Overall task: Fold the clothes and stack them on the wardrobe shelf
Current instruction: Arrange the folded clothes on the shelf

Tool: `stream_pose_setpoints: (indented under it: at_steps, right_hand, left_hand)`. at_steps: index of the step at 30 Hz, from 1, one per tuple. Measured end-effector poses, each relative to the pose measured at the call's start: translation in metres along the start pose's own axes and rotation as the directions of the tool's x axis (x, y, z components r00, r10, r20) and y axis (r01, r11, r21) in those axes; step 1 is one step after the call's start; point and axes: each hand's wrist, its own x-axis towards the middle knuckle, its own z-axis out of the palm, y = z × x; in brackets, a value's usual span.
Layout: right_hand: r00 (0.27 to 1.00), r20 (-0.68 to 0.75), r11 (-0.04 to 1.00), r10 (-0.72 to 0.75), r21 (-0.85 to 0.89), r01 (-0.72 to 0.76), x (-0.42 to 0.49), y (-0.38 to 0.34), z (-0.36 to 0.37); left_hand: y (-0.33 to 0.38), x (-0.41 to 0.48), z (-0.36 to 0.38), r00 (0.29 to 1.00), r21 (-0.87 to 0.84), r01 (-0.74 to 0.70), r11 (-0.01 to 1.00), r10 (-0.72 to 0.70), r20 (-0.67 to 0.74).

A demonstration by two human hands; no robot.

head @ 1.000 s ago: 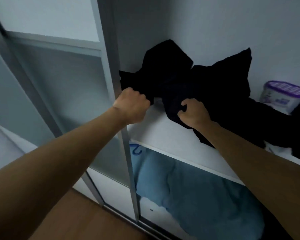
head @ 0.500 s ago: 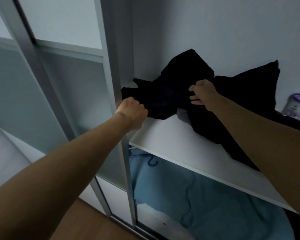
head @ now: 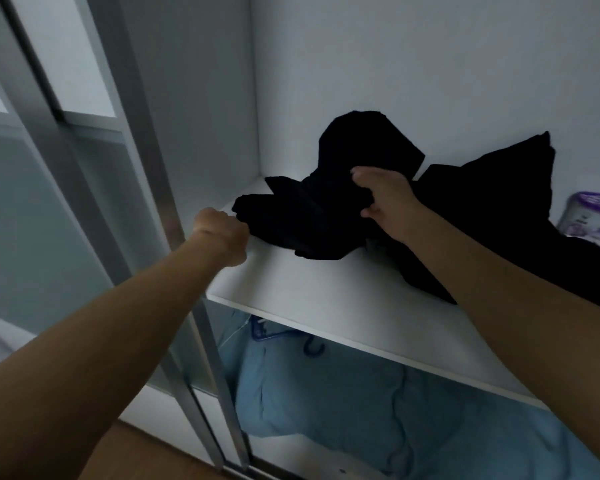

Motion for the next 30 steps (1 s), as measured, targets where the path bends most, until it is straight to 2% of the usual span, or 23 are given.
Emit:
stream_pose_setpoints:
  at_steps: [1,2,3,4,5,6,7,9,11,13,14,16,19,20,22,24,25,27,28,30]
  right_hand:
    - [0.996,0.085,0.994,-0.02,-0.106,0.029,-0.017,0.006,0.005]
    - [0.986,0.164,0.976,-0.024,-0.209,0.058,-0.036,0.016,0.007]
    - [0.973,0.23,0.954,-0.009,-0.29,0.077,-0.055,0.027,0.007]
    - [0.958,0.285,0.935,0.026,-0.347,0.078,-0.072,0.04,0.005]
    - [0.939,0.335,0.922,0.079,-0.384,0.059,-0.09,0.053,0.001]
    - [0.913,0.383,0.912,0.143,-0.41,0.029,-0.107,0.066,-0.002]
    - [0.878,0.43,0.901,0.211,-0.433,-0.004,-0.124,0.077,-0.004]
    - [0.795,0.5,0.867,0.344,-0.494,-0.065,-0.153,0.094,-0.007]
    - [0.713,0.532,0.815,0.456,-0.572,-0.095,-0.177,0.105,-0.012]
    - [0.62,0.572,0.765,0.537,-0.64,-0.073,-0.197,0.113,-0.016]
    - [0.581,0.586,0.744,0.565,-0.666,-0.051,-0.205,0.116,-0.018]
    - [0.54,0.58,0.702,0.61,-0.711,-0.028,-0.216,0.121,-0.02]
    - [0.49,0.523,0.649,0.697,-0.751,-0.122,-0.219,0.12,-0.03]
    - [0.516,0.497,0.649,0.698,-0.743,-0.163,-0.216,0.118,-0.037]
    - [0.686,0.408,0.732,0.603,-0.625,-0.271,-0.207,0.109,-0.054]
    - [0.866,0.199,0.849,0.458,-0.387,-0.36,-0.196,0.097,-0.07]
    - [0.917,0.072,0.893,0.393,-0.268,-0.362,-0.19,0.092,-0.076]
    - [0.946,-0.106,0.941,0.308,-0.116,-0.319,-0.179,0.088,-0.082]
    - [0.945,-0.109,0.948,0.308,-0.053,-0.315,-0.175,0.086,-0.081]
    - [0.926,0.063,0.914,0.373,0.15,-0.378,-0.168,0.083,-0.075]
  left_hand:
    - [0.002,0.006,-0.002,0.999,-0.333,0.047,0.942,-0.035,0.042]
    - [0.007,0.01,-0.004,0.992,-0.684,0.111,0.721,-0.044,0.114]
    - [0.012,0.016,-0.006,0.985,-0.907,0.17,0.385,-0.04,0.167]
    - [0.019,0.022,-0.007,0.979,-0.975,0.202,0.089,-0.032,0.2]
    - [0.027,0.026,-0.009,0.973,-0.969,0.229,-0.09,-0.002,0.23]
    - [0.036,0.027,-0.01,0.967,-0.958,0.254,-0.136,0.049,0.25]
    - [0.048,0.028,-0.008,0.961,-0.961,0.265,-0.08,0.105,0.256]
    - [0.074,0.029,0.003,0.958,-0.968,0.215,0.131,0.163,0.234]
    - [0.095,0.028,0.016,0.97,-0.929,0.134,0.346,0.148,0.195]
    - [0.106,0.02,0.029,0.977,-0.882,0.104,0.46,0.119,0.177]
    - [0.108,0.016,0.035,0.976,-0.883,0.091,0.461,0.134,0.17]
    - [0.111,0.005,0.043,0.976,-0.927,0.043,0.373,0.184,0.12]
    - [0.115,-0.02,0.045,0.992,-0.954,-0.064,0.292,0.126,-0.028]
    - [0.116,-0.029,0.044,0.993,-0.955,-0.09,0.281,0.096,-0.066]
    - [0.114,-0.049,0.044,0.992,-0.966,-0.122,0.228,0.059,-0.111]
    - [0.111,-0.075,0.045,0.992,-0.983,-0.113,0.145,0.07,-0.103]
    - [0.111,-0.09,0.044,0.992,-0.991,-0.095,0.099,0.097,-0.085]
    - [0.113,-0.124,0.045,0.982,-0.995,-0.085,0.044,0.171,-0.076]
    - [0.115,-0.142,0.045,0.974,-0.994,-0.098,0.039,0.21,-0.088]
    - [0.121,-0.179,0.045,0.943,-0.991,-0.13,0.045,0.313,-0.109]
